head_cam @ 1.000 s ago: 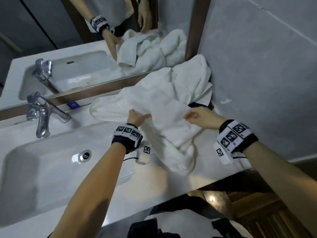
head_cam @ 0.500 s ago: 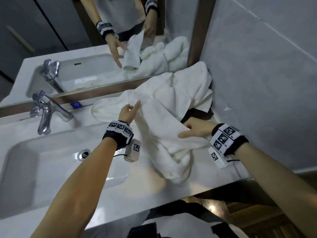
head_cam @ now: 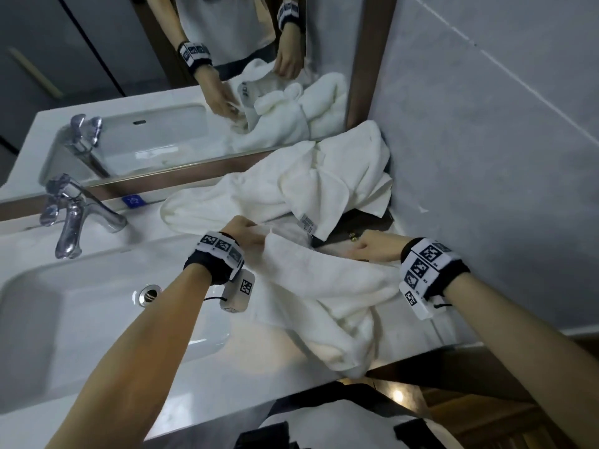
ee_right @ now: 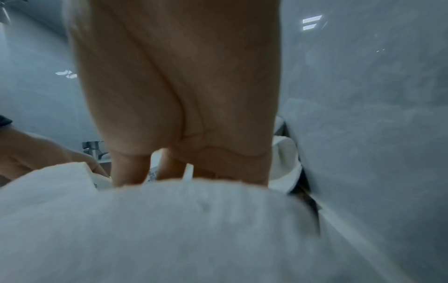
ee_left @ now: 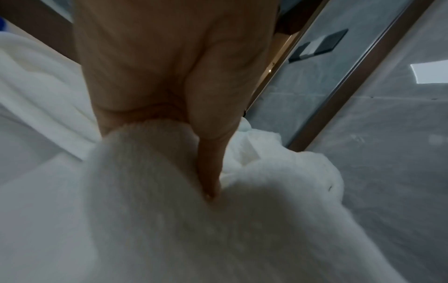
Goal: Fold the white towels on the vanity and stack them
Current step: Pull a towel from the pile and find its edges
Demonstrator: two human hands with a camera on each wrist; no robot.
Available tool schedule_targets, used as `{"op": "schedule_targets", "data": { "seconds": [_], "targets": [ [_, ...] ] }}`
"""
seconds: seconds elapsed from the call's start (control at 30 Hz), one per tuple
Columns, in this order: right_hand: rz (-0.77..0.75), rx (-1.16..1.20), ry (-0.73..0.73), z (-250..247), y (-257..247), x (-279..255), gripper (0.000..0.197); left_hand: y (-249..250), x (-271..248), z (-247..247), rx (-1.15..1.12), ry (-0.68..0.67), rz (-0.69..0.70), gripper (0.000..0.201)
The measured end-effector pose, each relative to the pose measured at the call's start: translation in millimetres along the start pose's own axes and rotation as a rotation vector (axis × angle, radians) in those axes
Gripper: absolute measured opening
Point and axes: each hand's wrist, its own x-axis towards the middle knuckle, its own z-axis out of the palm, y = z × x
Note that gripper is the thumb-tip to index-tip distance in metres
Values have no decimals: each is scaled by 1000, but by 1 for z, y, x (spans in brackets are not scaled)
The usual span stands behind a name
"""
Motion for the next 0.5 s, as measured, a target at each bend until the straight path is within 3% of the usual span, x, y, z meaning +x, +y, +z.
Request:
{"op": "schedule_targets", "data": {
  "seconds": [0.1,0.2,0.3,0.37,0.5],
  "targets": [
    [-104,16,-21,2,-8,8,24,-13,-9,-9,11,-16,173,17],
    [-201,59,-27,9,-32,18,34,-30,-23,-18,-168,46,283,6],
    [-222,54,-120,15,-56,29,43,-49,-39,-28,-266,93,312,22],
    [-250,-15,-140,20,-74,37,44,-60,-49,-30,-235,89,318,22],
    [-270,-189,11,34,-104,52,39,-73,-65,-24,-209,22,347,15]
  ]
}}
